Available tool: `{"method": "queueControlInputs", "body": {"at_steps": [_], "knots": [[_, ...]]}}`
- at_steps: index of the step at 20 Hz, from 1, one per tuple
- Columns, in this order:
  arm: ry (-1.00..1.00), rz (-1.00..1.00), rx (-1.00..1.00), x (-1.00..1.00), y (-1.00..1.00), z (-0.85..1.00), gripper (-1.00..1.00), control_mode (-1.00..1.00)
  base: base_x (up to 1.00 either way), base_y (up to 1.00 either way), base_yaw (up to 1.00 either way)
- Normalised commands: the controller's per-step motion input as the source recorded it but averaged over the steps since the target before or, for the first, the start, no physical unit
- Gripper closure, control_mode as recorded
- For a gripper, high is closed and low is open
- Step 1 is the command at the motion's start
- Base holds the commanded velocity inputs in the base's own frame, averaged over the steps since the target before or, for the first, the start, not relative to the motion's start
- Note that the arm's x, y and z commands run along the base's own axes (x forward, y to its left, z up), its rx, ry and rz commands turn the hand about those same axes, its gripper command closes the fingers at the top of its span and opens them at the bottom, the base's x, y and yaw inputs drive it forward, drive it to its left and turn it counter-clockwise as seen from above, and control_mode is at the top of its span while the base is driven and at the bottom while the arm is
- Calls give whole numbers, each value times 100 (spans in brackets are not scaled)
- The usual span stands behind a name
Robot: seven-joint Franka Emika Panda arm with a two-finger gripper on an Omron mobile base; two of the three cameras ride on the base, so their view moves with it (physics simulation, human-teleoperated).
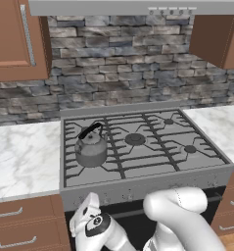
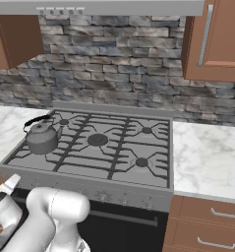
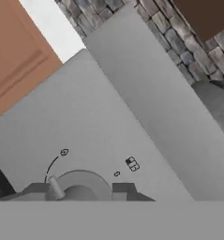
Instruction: Lower the heat of the kettle.
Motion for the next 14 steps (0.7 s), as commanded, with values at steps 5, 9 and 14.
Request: {"method": "queueControlInputs", "body": {"at_steps": [5,9,14], "knots": [[0,0,42,0,-6,12,100,-100,0,0,0],[0,0,41,0,-3,13,100,-100,0,0,0],[0,0,39,0,0,13,100,-100,0,0,0]]}}
